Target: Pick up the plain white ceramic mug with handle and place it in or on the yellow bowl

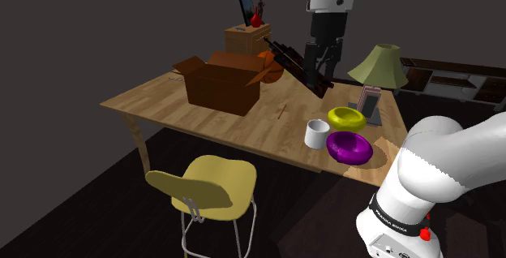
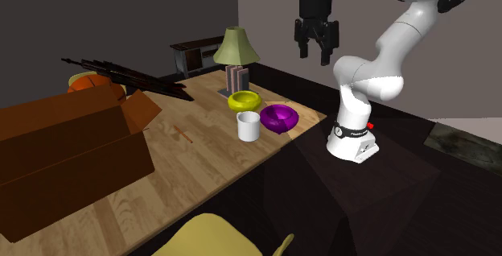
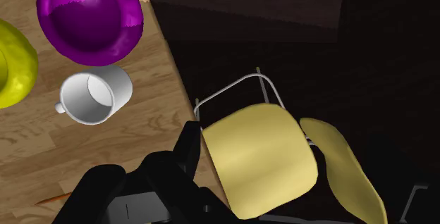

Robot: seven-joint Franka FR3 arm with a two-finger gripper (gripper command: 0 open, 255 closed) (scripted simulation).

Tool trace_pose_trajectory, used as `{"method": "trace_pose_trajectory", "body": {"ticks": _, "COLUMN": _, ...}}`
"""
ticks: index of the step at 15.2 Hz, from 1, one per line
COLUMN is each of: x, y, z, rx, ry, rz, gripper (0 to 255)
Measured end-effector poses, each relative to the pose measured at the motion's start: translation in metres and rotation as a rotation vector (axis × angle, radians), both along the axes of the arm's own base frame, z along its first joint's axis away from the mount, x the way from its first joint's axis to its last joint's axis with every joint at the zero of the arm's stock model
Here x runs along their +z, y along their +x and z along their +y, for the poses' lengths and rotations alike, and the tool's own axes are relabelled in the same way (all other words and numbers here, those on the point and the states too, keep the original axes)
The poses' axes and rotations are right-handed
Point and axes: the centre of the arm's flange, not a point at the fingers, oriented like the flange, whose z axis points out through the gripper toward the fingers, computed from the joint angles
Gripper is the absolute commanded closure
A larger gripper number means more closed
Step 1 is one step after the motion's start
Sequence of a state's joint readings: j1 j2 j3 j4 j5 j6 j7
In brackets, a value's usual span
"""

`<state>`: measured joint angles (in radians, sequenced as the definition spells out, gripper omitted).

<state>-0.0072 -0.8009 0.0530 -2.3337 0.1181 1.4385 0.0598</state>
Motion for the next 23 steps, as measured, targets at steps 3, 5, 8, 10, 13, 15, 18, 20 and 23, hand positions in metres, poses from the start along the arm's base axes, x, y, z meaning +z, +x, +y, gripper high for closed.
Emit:
{"method": "trace_pose_trajectory", "body": {"ticks": 3, "x": -0.012, "y": 0.002, "z": -0.009, "rx": -0.006, "ry": -0.003, "rz": -0.002, "gripper": 0}}
{"method": "trace_pose_trajectory", "body": {"ticks": 5, "x": -0.033, "y": 0.008, "z": -0.021, "rx": -0.015, "ry": -0.008, "rz": -0.005, "gripper": 0}}
{"method": "trace_pose_trajectory", "body": {"ticks": 8, "x": -0.064, "y": 0.019, "z": -0.040, "rx": -0.029, "ry": -0.017, "rz": -0.012, "gripper": 0}}
{"method": "trace_pose_trajectory", "body": {"ticks": 10, "x": -0.083, "y": 0.021, "z": -0.055, "rx": -0.038, "ry": -0.023, "rz": -0.016, "gripper": 0}}
{"method": "trace_pose_trajectory", "body": {"ticks": 13, "x": -0.113, "y": 0.032, "z": -0.075, "rx": -0.053, "ry": -0.031, "rz": -0.021, "gripper": 0}}
{"method": "trace_pose_trajectory", "body": {"ticks": 15, "x": -0.138, "y": 0.034, "z": -0.087, "rx": -0.062, "ry": -0.038, "rz": -0.027, "gripper": 0}}
{"method": "trace_pose_trajectory", "body": {"ticks": 18, "x": -0.169, "y": 0.042, "z": -0.113, "rx": -0.076, "ry": -0.046, "rz": -0.033, "gripper": 0}}
{"method": "trace_pose_trajectory", "body": {"ticks": 20, "x": -0.188, "y": 0.046, "z": -0.127, "rx": -0.086, "ry": -0.052, "rz": -0.038, "gripper": 0}}
{"method": "trace_pose_trajectory", "body": {"ticks": 23, "x": -0.217, "y": 0.054, "z": -0.151, "rx": -0.100, "ry": -0.061, "rz": -0.044, "gripper": 0}}
